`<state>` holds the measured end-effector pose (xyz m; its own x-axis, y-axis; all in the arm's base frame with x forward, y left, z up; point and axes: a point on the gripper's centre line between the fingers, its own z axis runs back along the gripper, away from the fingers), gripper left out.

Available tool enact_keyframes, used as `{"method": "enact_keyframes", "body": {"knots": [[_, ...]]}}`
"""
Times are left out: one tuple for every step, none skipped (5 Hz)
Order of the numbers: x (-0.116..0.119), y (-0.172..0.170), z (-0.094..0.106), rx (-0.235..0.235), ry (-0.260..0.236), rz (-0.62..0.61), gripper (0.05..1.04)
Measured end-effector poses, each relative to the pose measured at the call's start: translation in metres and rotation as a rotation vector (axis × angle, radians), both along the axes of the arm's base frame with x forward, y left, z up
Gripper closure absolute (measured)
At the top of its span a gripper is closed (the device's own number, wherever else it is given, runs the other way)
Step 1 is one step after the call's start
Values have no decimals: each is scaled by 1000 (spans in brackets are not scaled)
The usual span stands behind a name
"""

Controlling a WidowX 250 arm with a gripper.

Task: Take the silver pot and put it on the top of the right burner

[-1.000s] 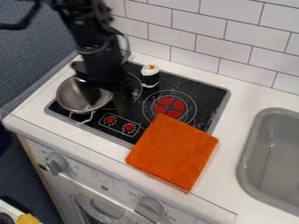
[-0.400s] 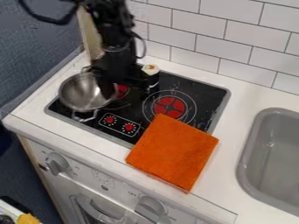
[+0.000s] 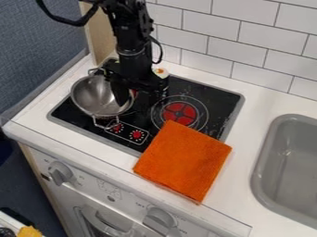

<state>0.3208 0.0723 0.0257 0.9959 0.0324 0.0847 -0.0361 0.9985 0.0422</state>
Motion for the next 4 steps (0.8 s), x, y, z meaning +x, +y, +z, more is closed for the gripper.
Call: {"method": "enact_keyframes", "body": {"knots": [[-3,3,-1,2,13,20,731],[-7,4,-1,16,38,26,925],[-10,1,0,21,57,12,983],[-15,-2,4,31,60,1,996]]}}
